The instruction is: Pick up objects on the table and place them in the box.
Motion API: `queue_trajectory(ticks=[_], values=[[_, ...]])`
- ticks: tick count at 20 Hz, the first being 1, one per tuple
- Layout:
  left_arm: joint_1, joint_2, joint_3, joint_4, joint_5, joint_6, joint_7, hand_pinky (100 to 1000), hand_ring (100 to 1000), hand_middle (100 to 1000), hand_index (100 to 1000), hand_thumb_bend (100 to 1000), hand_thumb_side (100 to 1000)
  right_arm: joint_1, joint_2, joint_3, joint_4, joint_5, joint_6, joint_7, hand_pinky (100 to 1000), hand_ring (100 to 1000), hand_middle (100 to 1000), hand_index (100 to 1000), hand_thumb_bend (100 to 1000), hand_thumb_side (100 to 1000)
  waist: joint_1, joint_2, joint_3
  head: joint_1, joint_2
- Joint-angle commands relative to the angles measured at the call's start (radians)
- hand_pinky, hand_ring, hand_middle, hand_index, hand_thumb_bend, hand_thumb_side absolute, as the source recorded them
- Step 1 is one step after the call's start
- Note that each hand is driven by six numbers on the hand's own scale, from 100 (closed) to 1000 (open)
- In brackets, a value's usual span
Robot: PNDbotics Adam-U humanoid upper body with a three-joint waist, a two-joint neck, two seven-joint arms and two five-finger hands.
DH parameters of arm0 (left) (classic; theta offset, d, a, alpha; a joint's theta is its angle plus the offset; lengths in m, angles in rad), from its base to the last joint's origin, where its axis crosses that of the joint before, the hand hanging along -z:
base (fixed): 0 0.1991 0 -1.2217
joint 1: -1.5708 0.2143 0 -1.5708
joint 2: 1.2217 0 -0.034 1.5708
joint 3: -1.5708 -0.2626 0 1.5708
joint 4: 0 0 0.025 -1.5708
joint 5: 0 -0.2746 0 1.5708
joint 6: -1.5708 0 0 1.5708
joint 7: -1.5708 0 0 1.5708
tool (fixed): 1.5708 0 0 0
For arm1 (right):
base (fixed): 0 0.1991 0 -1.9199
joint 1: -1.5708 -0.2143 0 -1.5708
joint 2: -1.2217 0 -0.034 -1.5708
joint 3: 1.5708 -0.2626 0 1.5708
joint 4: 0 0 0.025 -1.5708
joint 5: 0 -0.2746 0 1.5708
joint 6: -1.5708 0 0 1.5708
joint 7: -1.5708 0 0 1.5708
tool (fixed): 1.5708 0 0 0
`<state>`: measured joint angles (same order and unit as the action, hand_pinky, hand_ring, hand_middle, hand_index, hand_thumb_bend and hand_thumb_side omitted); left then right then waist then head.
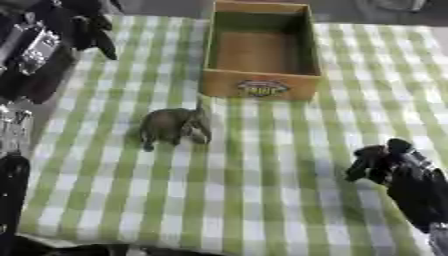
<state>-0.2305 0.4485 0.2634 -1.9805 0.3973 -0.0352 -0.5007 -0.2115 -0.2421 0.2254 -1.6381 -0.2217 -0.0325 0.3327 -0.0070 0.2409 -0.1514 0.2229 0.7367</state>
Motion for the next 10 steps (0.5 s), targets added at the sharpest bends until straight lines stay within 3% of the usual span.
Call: queue_trajectory(ticks=[1,10], values=[[-0.007,0.020,0.003,-0.020,0.006,-0.001,-0.003,534,541,593,758,100,564,-0.010,-0.012,-0.007,-0.018,0.004,-0.001,-0.002,618,611,537,697,100,1000,0.002,-0.016,0.000,0.002,-0.006],[-0.007,0.023,0.002,-0.020,0.005,-0.002,-0.005,534,541,593,758,100,562,-0.009,-0.011,-0.007,-0.018,0.005,-0.001,-0.001,617,611,537,697,100,1000,0.002,-0.014,0.000,0.002,-0.004]])
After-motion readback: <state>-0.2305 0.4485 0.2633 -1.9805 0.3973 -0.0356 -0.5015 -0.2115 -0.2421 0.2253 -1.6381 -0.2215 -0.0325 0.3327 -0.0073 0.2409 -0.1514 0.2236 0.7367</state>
